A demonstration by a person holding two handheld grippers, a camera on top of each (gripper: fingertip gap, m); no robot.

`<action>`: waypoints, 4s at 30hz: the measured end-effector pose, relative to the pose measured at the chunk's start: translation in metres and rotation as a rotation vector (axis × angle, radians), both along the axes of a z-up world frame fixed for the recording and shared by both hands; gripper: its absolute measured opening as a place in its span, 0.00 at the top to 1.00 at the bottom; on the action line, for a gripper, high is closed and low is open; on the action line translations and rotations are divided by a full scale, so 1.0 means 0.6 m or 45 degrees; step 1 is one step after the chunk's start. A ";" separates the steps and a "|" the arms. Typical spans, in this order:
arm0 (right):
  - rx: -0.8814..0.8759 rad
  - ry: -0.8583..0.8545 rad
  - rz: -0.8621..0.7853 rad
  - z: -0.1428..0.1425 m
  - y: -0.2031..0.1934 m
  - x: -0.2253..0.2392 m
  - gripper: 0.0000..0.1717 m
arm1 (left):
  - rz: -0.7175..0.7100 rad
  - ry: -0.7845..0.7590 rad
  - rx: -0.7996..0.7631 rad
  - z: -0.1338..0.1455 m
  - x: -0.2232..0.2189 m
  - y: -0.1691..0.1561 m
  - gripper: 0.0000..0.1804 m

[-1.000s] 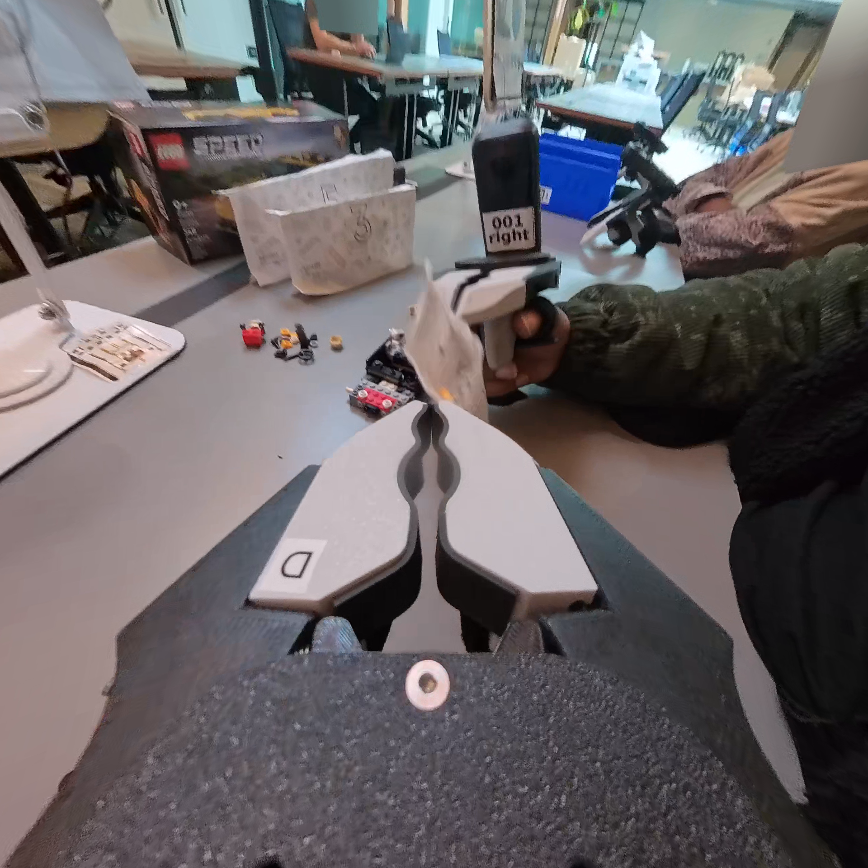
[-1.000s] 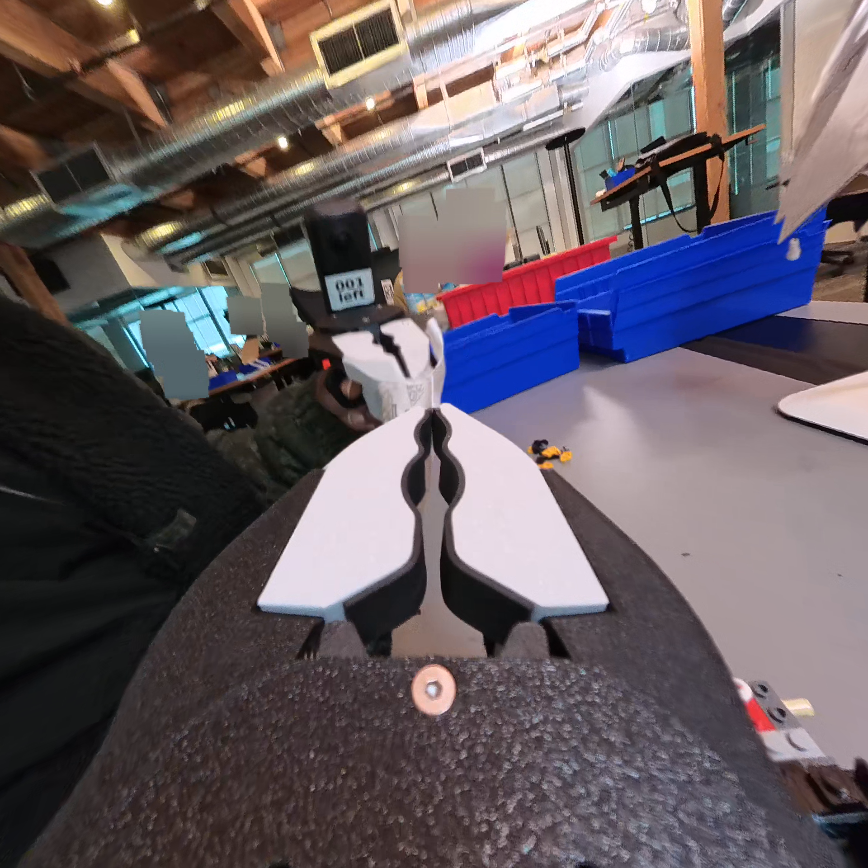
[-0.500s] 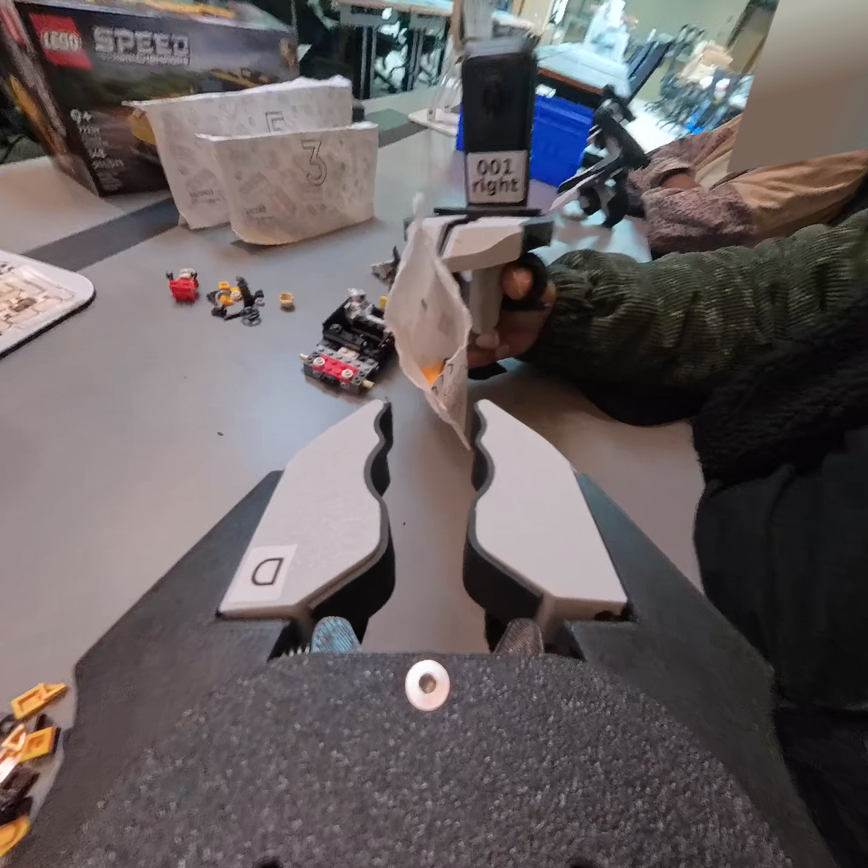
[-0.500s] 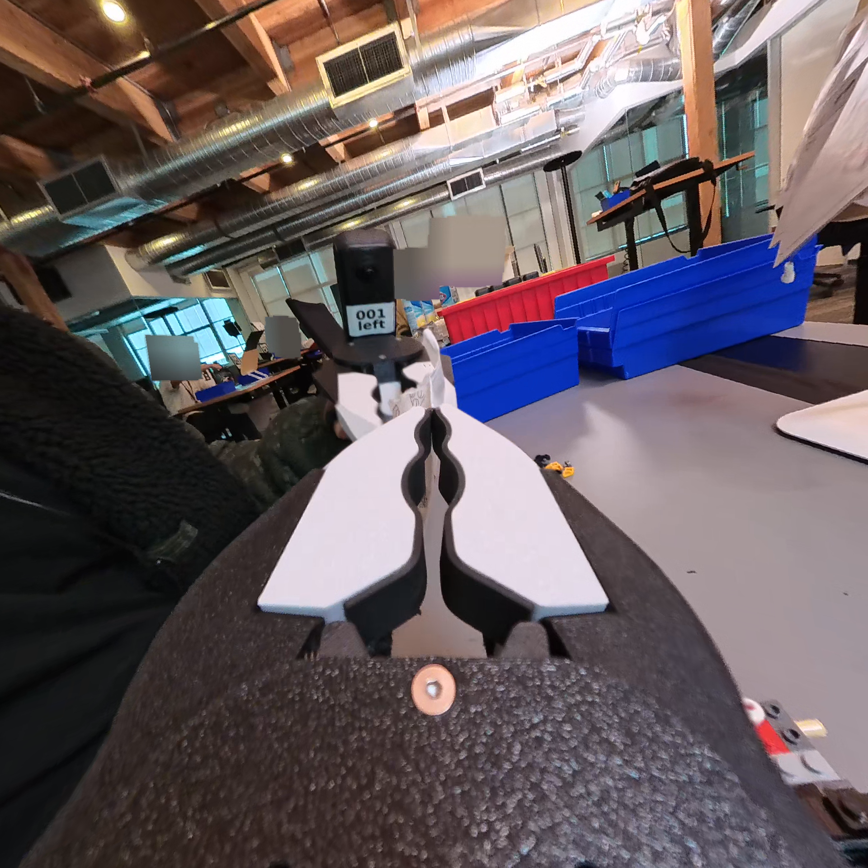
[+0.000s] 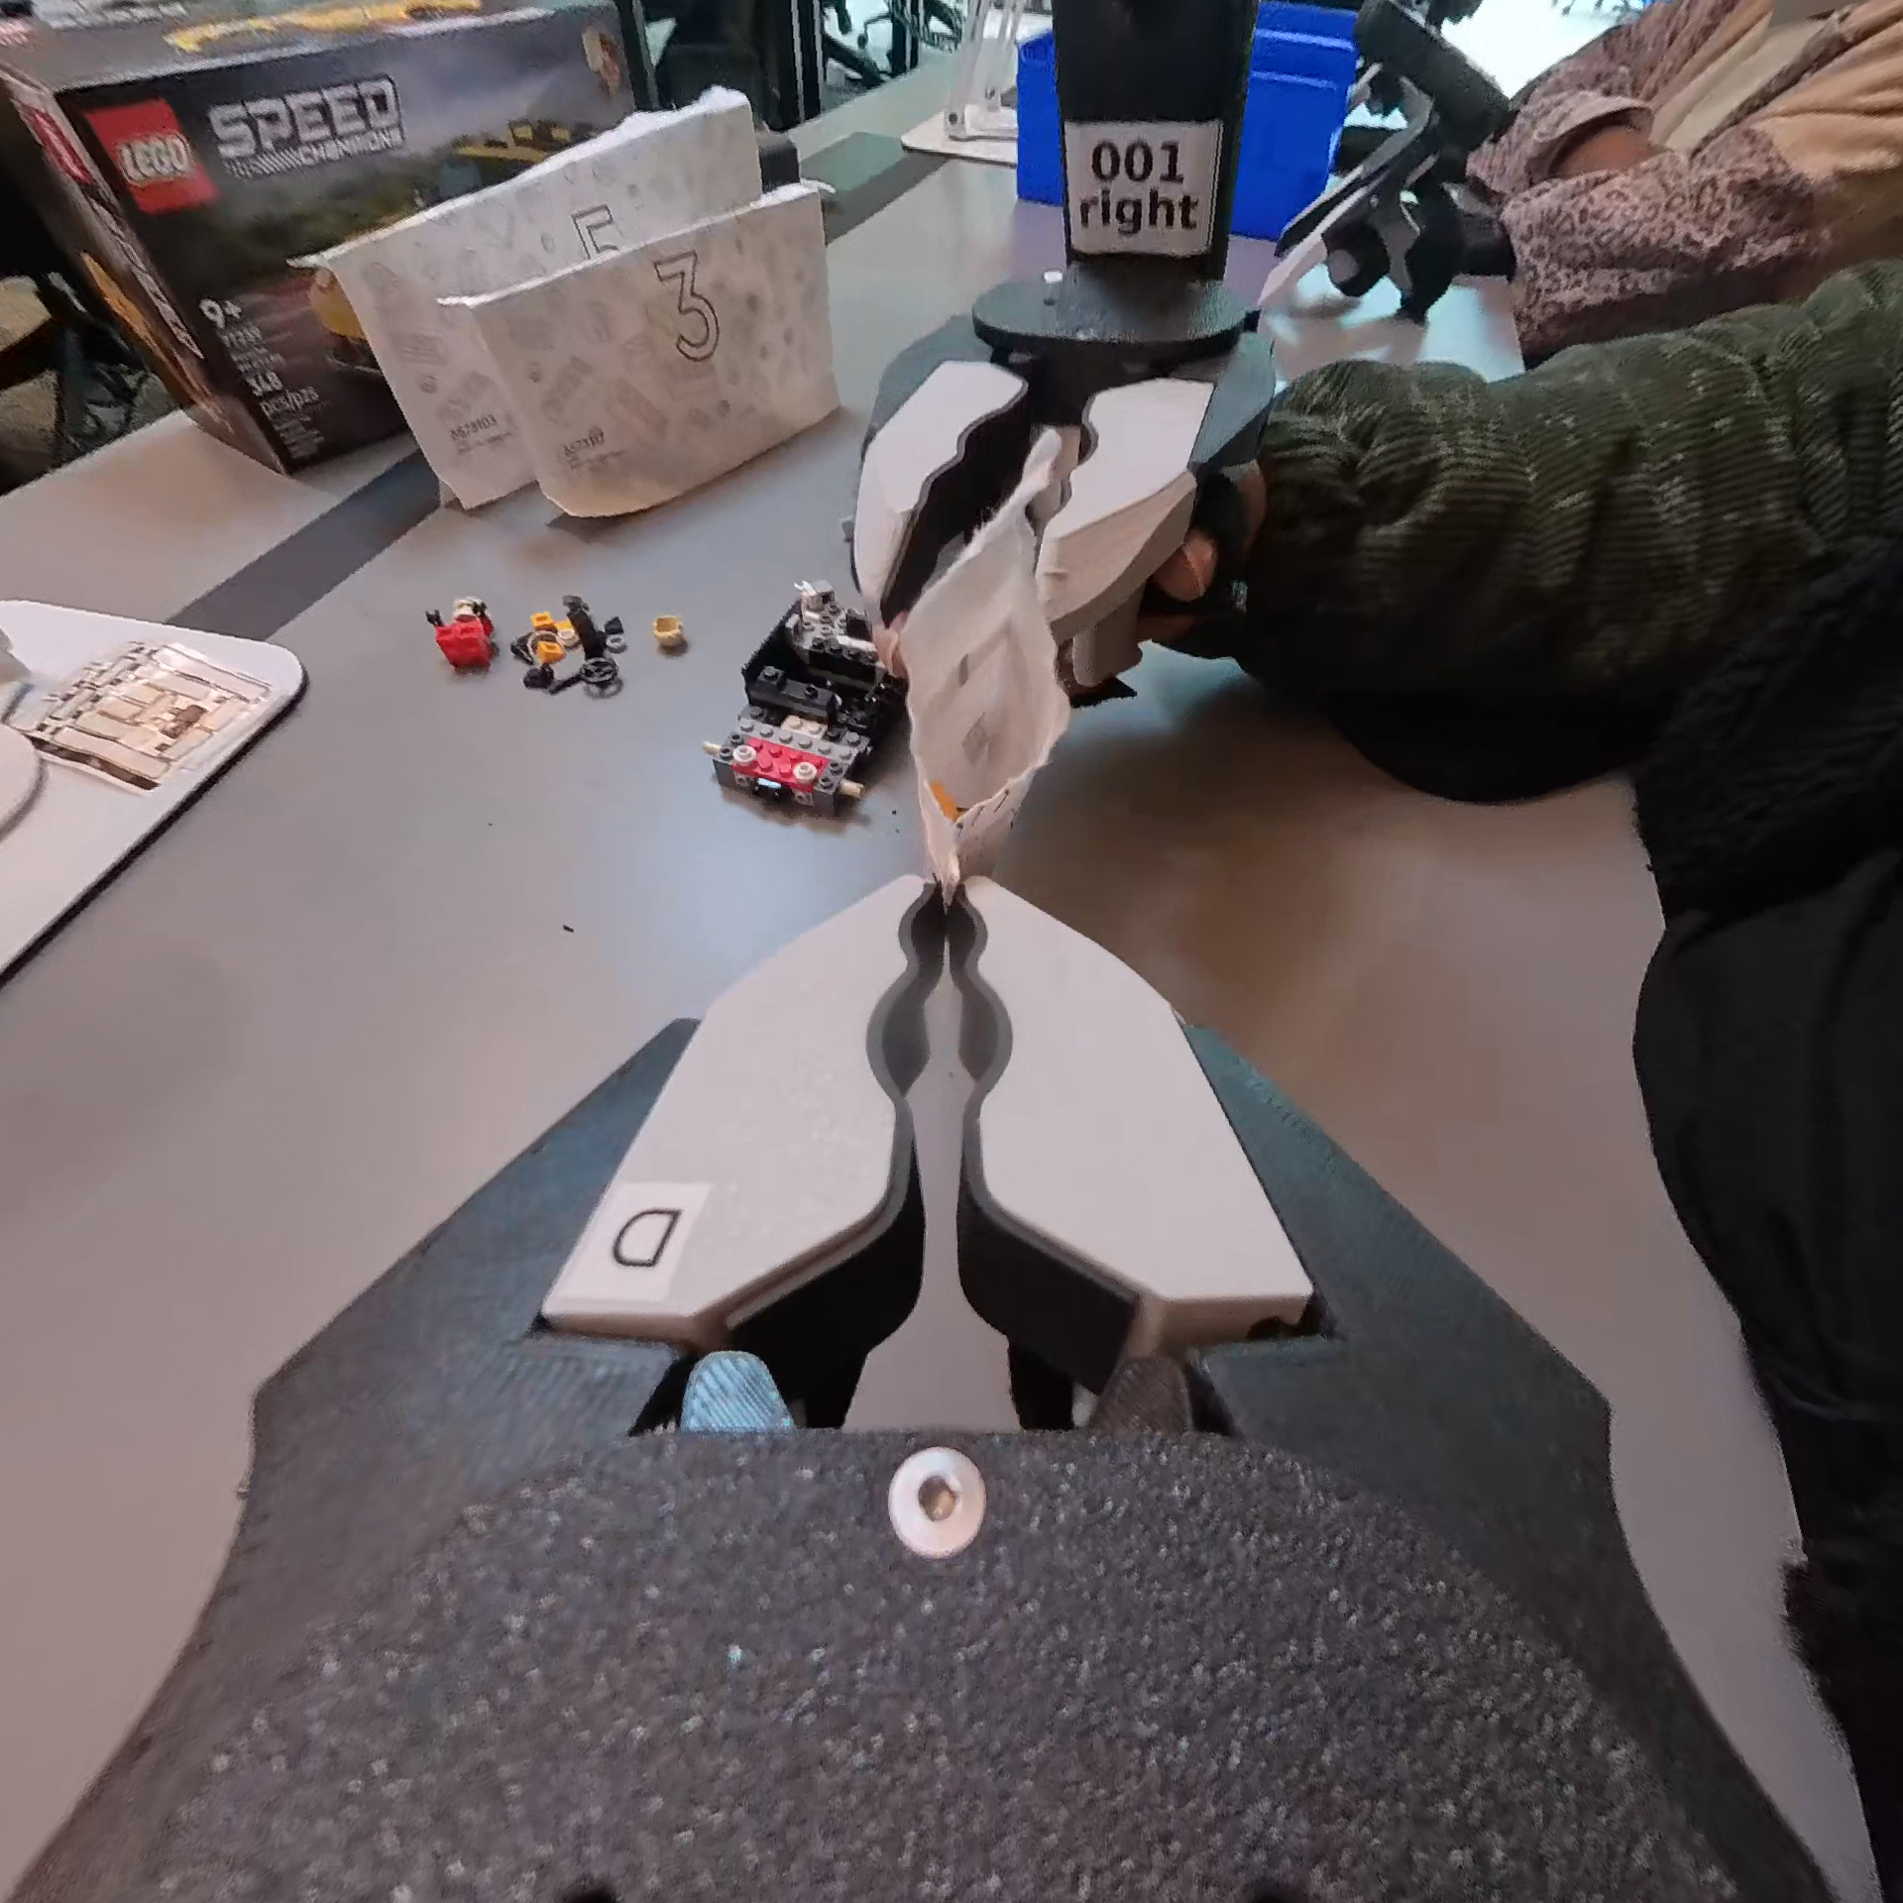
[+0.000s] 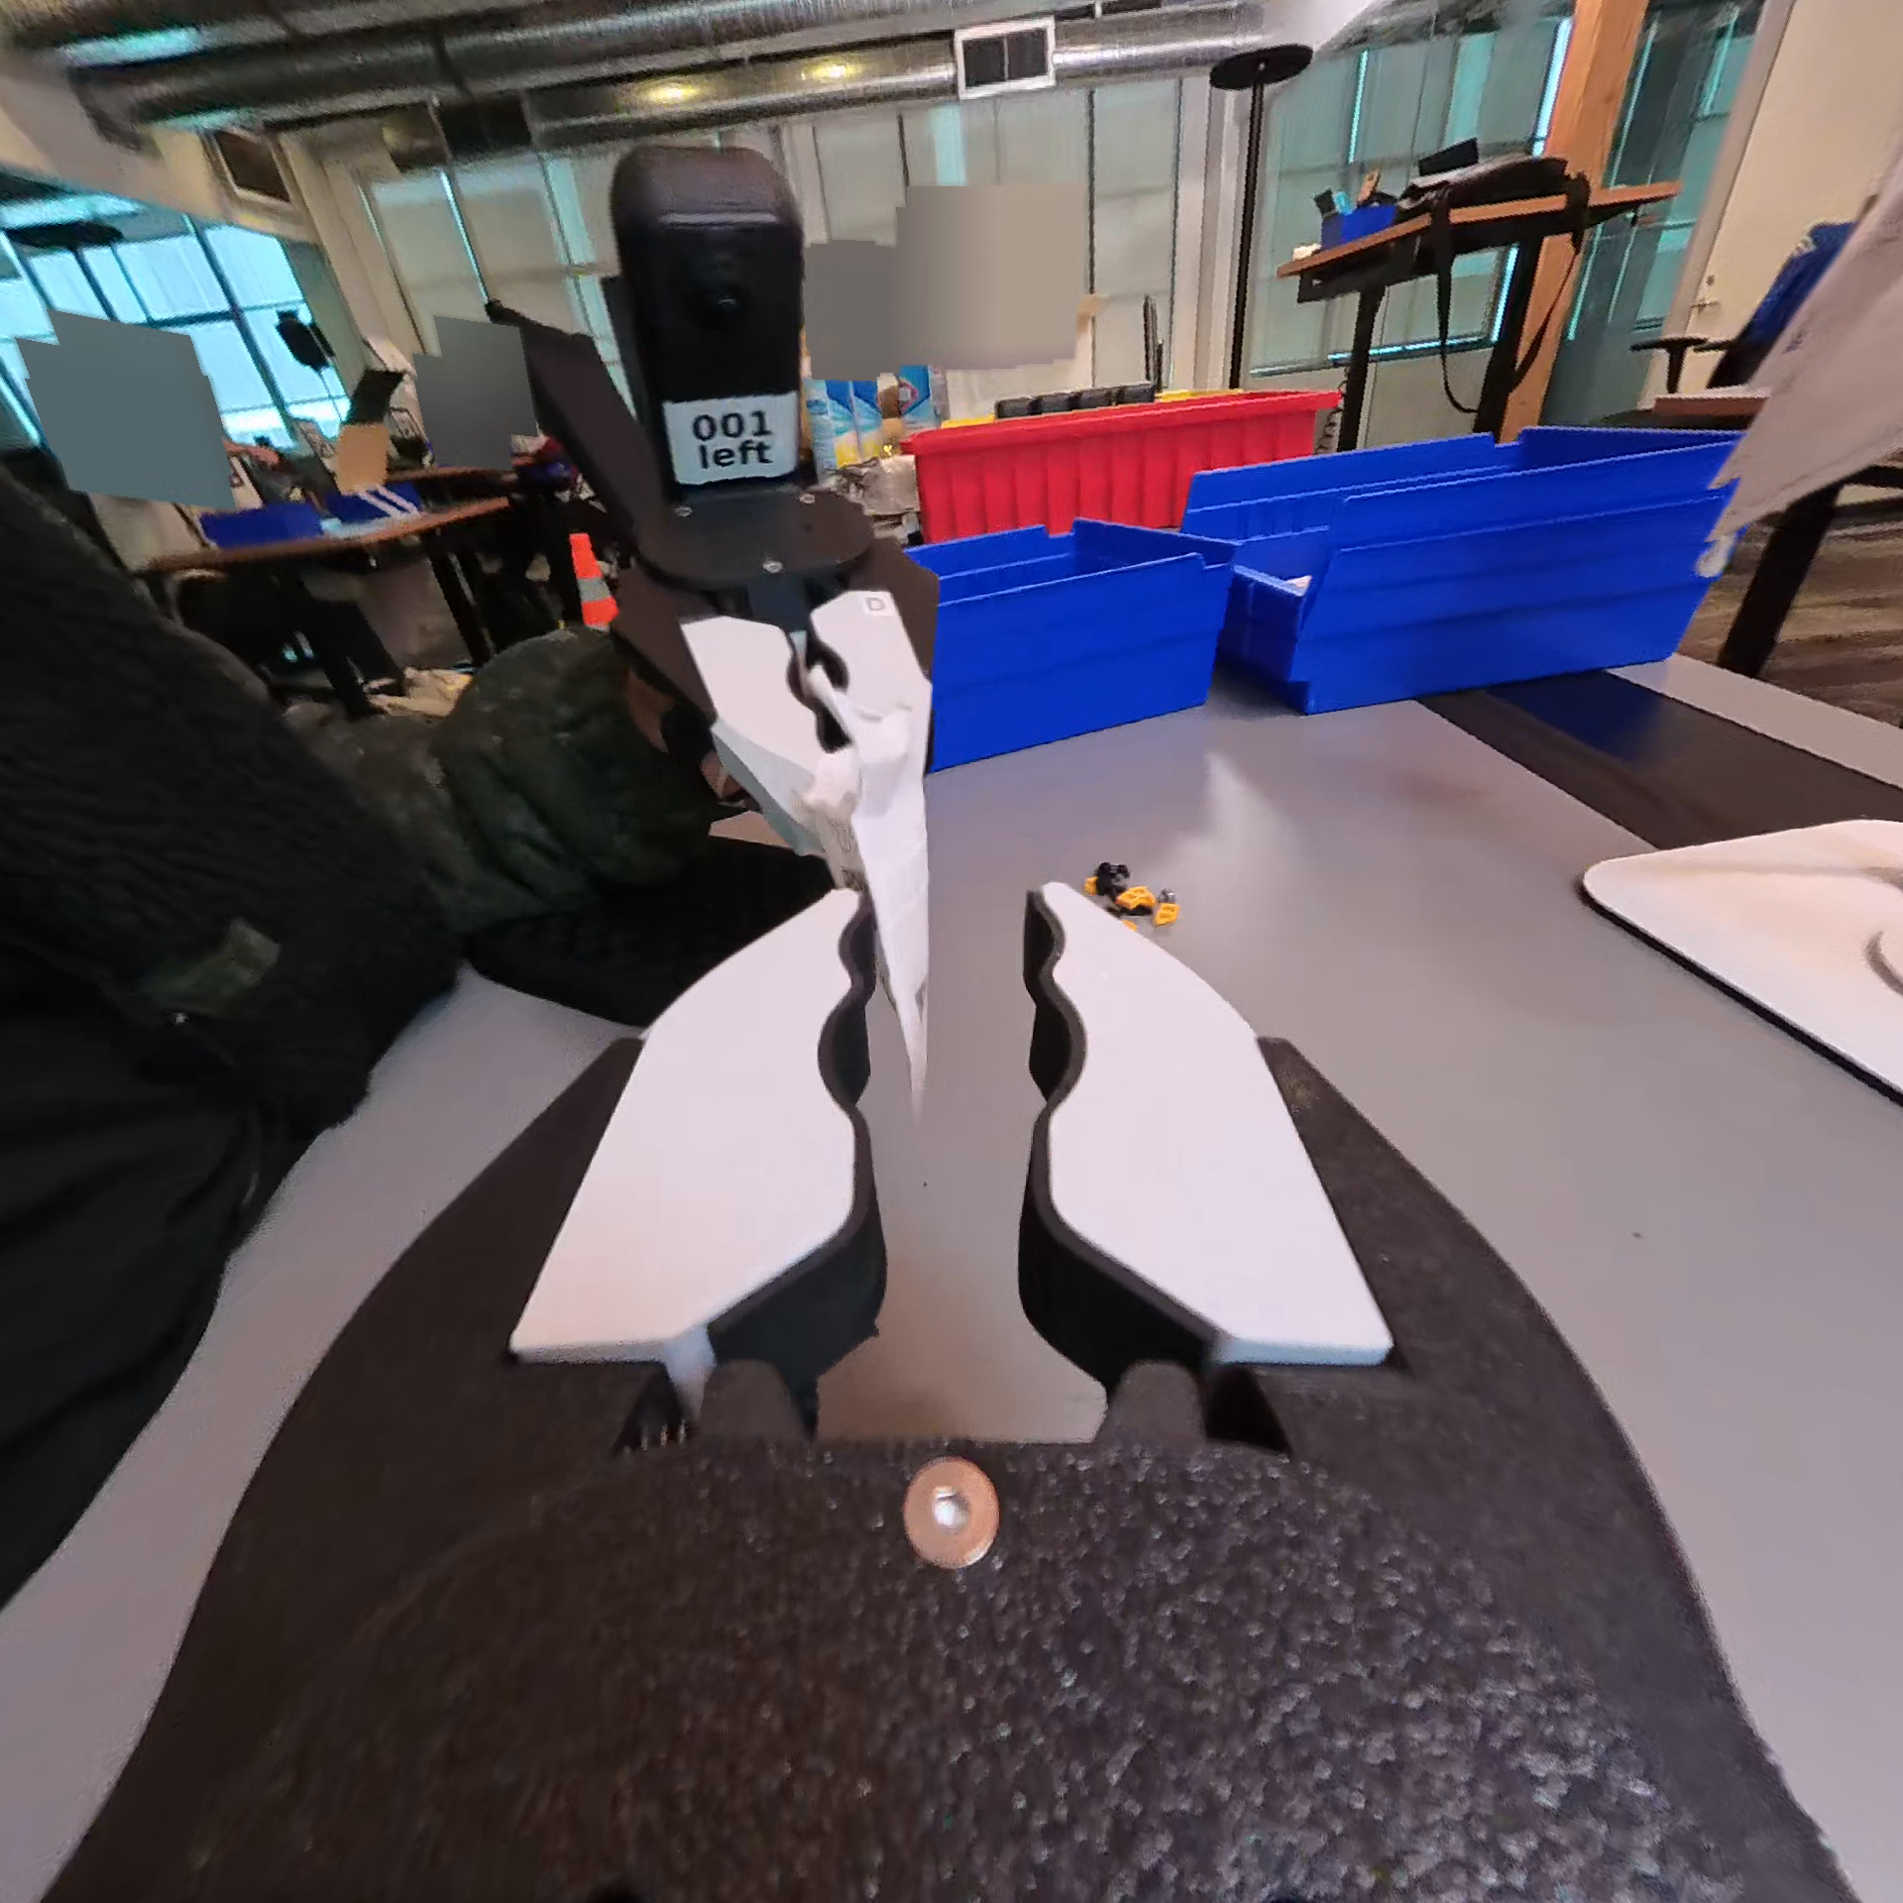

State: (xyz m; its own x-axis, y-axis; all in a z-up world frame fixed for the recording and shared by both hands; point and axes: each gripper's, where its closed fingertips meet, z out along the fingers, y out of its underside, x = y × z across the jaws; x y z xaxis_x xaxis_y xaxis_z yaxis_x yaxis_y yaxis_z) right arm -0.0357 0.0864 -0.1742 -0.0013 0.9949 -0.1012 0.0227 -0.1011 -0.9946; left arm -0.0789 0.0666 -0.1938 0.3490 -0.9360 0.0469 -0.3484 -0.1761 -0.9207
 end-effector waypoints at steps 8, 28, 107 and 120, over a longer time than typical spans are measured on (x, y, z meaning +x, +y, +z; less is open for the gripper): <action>0.055 -0.044 0.100 -0.010 -0.029 -0.009 1.00 | -0.025 0.017 -0.056 -0.014 0.000 -0.003 1.00; -0.134 0.034 -0.073 -0.005 0.022 0.008 1.00 | 0.662 0.539 -0.411 -0.166 -0.235 0.093 0.87; -0.219 -0.061 -0.034 -0.042 0.007 -0.025 1.00 | 0.343 0.059 0.100 -0.010 -0.098 0.076 0.86; -0.224 -0.045 -0.062 -0.038 0.015 -0.019 1.00 | 0.660 0.476 -0.317 -0.173 -0.206 0.125 0.85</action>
State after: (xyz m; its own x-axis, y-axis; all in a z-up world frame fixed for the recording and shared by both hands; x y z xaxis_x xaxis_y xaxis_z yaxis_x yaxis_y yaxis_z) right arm -0.0472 0.0955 -0.1969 0.0534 0.9605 -0.2731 0.0480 -0.2756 -0.9601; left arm -0.2025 0.1414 -0.2974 0.7835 -0.6208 0.0287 -0.4485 -0.5968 -0.6654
